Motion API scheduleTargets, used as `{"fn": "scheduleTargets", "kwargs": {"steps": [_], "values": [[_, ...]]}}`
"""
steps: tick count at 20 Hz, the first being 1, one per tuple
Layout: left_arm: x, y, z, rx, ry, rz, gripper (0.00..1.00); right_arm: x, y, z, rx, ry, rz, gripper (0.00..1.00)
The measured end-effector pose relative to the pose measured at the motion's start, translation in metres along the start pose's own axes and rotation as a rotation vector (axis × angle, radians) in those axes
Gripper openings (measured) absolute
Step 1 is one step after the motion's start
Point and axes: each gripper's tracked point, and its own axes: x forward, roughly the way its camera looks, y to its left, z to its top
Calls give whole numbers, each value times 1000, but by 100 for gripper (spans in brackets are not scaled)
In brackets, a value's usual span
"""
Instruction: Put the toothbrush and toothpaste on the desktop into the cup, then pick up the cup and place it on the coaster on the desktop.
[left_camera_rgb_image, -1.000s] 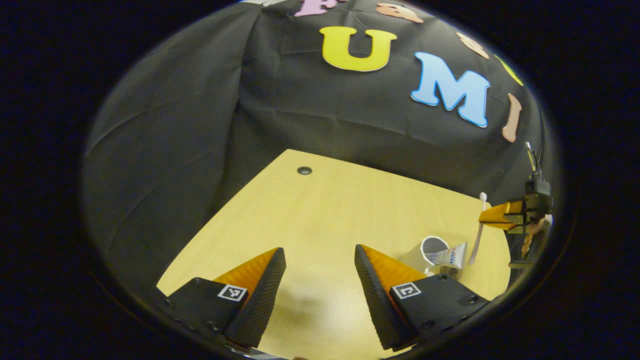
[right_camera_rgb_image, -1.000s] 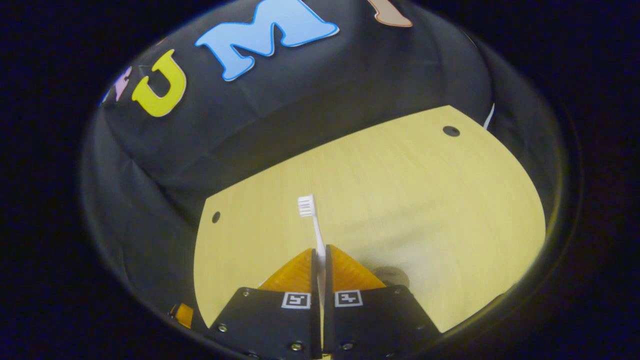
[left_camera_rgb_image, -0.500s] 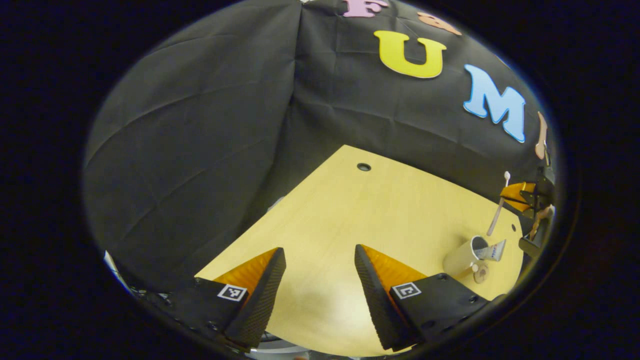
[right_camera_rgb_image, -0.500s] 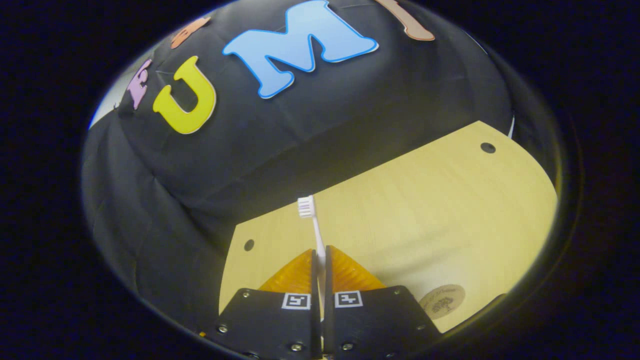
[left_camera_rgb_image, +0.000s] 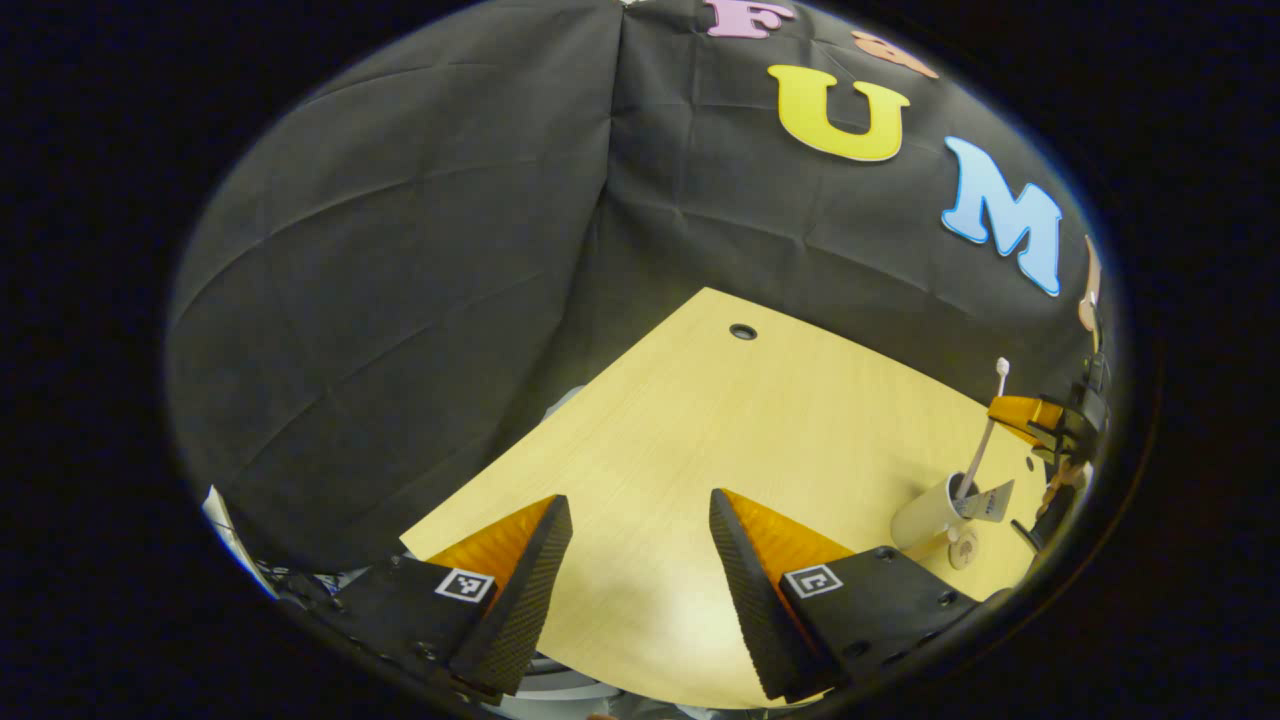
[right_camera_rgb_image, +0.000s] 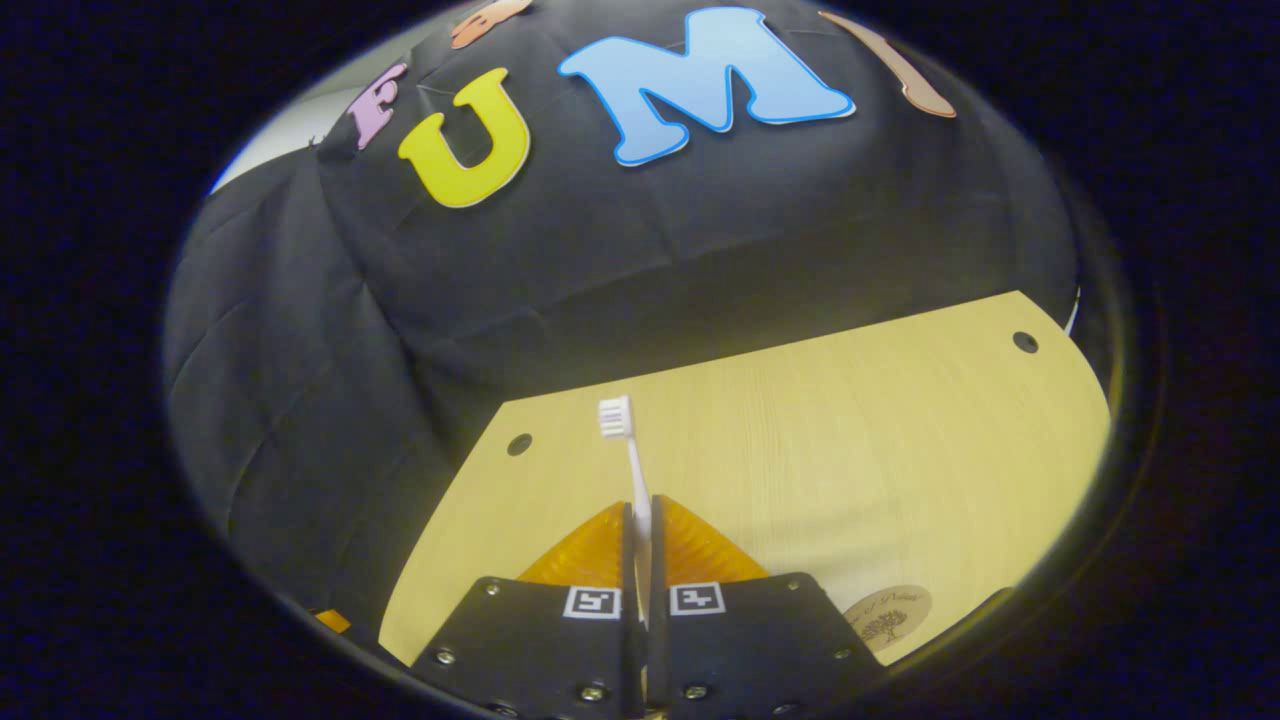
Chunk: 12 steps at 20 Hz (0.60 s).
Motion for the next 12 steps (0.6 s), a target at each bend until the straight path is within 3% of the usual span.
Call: {"fn": "scheduleTargets", "kwargs": {"steps": [6,12], "values": [[-7,-20,2,24,-8,-26,91,-18,-5,-1,5,-61,11,5],[-8,-41,1,49,-8,-69,91,-45,-9,-44,-59,-22,-3,11]]}}
